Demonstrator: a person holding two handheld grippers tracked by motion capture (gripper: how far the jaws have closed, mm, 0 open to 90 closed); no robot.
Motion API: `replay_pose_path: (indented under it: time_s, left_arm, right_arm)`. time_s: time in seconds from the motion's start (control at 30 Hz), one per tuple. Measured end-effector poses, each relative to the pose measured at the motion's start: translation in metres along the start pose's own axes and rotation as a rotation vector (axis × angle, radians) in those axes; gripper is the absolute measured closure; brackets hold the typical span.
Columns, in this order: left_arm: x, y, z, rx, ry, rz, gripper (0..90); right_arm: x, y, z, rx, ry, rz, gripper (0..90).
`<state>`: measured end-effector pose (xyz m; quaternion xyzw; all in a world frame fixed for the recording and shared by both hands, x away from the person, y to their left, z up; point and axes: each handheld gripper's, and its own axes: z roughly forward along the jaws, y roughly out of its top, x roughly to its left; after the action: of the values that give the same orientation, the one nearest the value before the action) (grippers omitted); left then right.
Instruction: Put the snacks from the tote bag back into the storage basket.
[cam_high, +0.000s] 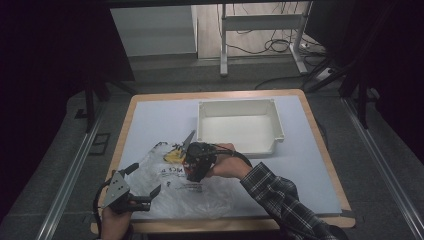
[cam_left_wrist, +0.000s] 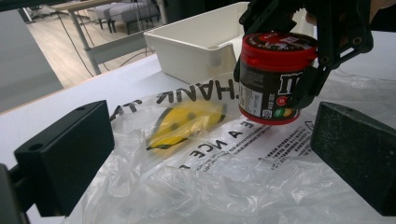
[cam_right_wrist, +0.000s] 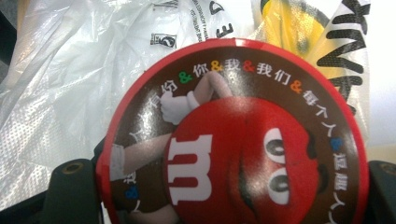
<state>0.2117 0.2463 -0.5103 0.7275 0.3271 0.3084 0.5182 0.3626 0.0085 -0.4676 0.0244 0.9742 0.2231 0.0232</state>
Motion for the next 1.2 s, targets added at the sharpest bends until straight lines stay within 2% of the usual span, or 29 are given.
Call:
replay_pose_path:
  time_s: [0.23,0.47,0.63,0.93,1.07,1.2]
  left_arm:
    - [-0.001,0.000,0.001,0.017,-0.006,0.017,0.1]
    - [-0.005,0.001,0.004,0.065,-0.004,0.077,0.6]
    - [-0.007,0.000,0.006,0.091,0.012,0.102,0.6]
    - [-0.011,0.000,0.010,0.125,0.004,0.145,0.7]
    - [-0.011,0.001,0.009,0.123,0.002,0.144,0.7]
    - [-0.009,0.001,0.008,0.106,-0.004,0.122,0.5]
  right_arm:
    - [0.000,-0.001,-0.009,-0.009,-0.014,0.001,25.7]
    - [-0.001,-0.006,-0.016,-0.015,-0.020,0.007,25.7]
    - [-0.003,-0.010,-0.023,-0.028,-0.022,0.018,25.8]
    - [-0.007,-0.019,-0.038,-0.050,-0.039,0.035,25.8]
    - [-0.008,-0.022,-0.043,-0.057,-0.047,0.048,25.8]
    - [-0.010,-0.026,-0.048,-0.056,-0.050,0.056,25.8]
